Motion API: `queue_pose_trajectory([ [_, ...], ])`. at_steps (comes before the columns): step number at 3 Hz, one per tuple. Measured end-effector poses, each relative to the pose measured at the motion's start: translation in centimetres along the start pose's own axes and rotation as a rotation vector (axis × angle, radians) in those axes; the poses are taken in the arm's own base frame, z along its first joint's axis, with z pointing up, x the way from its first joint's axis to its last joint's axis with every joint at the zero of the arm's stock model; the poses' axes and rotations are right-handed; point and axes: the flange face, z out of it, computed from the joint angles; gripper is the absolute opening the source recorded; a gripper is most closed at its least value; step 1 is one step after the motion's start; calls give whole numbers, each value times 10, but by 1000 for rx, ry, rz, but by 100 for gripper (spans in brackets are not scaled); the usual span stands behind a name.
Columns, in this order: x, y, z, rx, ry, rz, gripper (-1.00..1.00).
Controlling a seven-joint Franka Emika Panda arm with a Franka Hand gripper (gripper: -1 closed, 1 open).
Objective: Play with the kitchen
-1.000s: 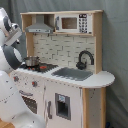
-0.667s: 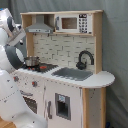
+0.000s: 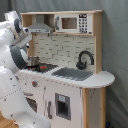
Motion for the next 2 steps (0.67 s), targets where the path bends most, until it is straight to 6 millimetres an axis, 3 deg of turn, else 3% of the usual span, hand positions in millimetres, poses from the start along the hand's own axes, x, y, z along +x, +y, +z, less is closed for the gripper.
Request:
queue_pose_trajectory([
  [2,14,12,43,20,-50,-31,100],
])
